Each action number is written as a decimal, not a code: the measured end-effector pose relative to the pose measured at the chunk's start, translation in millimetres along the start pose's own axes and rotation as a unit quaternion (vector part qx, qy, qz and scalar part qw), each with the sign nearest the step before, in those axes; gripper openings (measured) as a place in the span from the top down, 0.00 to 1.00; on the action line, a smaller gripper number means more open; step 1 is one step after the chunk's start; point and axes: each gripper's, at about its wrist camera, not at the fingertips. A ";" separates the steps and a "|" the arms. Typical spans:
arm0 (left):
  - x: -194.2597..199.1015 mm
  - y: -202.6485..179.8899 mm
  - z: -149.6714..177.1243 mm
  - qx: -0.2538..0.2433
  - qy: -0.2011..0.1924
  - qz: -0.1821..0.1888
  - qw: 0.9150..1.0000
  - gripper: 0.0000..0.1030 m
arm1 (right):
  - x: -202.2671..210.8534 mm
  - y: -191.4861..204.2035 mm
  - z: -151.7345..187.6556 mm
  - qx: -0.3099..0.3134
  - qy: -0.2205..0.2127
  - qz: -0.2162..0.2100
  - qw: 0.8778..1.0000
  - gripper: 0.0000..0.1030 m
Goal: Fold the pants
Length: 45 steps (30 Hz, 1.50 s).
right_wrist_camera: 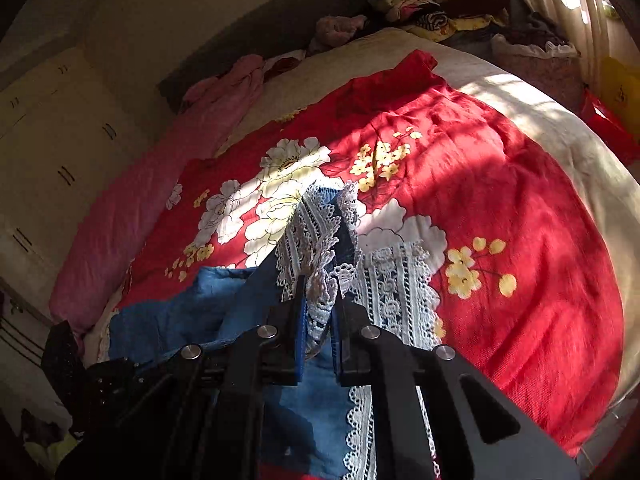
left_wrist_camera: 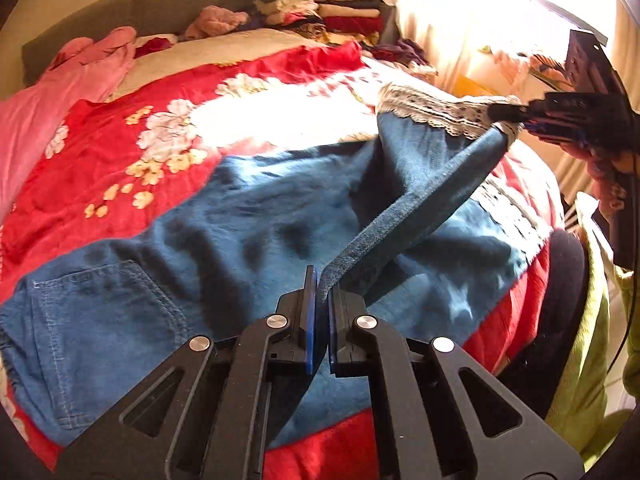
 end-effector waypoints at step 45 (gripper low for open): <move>-5.7 55.1 -56.1 0.029 0.025 -0.020 0.999 0.41 | -7.1 -4.9 -7.4 0.083 0.028 0.046 0.995 0.68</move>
Point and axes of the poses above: each gripper's, at about its wrist camera, not at the fingertips, and x roughly against the way its jaws point, y to its left, z to its underside, and after that the axes turned 8 degrees about -z, right-handed
